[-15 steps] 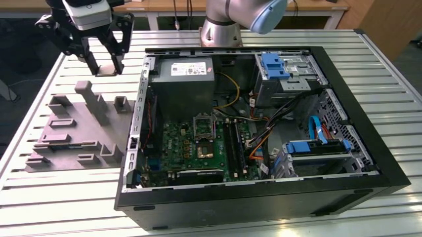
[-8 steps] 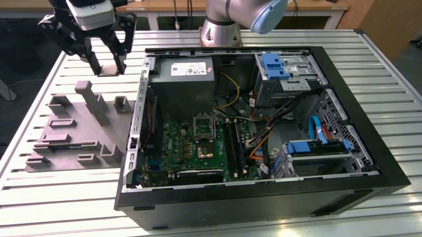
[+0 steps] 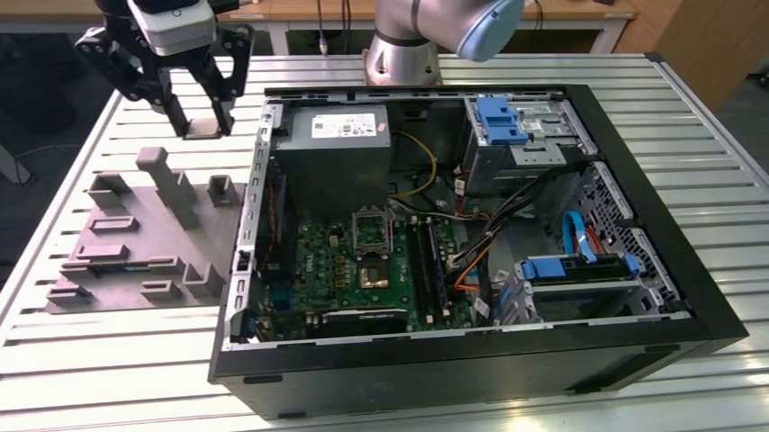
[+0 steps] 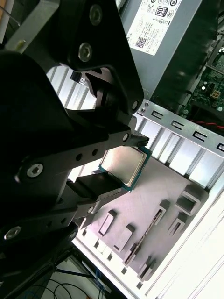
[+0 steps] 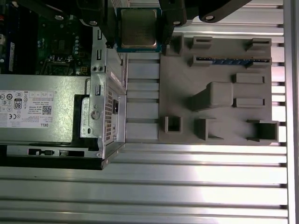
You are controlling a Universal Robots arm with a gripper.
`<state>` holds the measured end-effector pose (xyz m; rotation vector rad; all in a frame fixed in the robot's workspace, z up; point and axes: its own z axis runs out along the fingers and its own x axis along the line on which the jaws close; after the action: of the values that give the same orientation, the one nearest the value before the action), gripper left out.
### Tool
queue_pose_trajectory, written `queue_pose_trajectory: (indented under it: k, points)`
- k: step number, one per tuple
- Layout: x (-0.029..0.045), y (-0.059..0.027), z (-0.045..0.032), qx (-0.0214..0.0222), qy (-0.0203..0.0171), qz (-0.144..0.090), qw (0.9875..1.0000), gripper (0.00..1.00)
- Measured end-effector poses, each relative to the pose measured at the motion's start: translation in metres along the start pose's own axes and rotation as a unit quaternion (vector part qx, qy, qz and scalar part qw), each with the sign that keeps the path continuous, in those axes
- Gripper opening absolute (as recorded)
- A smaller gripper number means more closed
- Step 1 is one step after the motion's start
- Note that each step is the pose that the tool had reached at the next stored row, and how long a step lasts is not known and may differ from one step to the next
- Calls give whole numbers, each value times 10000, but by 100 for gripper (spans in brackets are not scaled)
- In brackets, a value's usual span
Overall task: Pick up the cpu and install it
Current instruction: 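Pick up the cpu and move it towards the insertion slot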
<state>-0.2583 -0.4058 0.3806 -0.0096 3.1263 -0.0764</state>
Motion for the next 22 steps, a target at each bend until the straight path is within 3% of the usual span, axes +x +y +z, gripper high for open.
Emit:
queue_pose_trajectory:
  k: [22]
  points:
    - [-102, 0, 13, 0, 0, 0, 10000, 47]
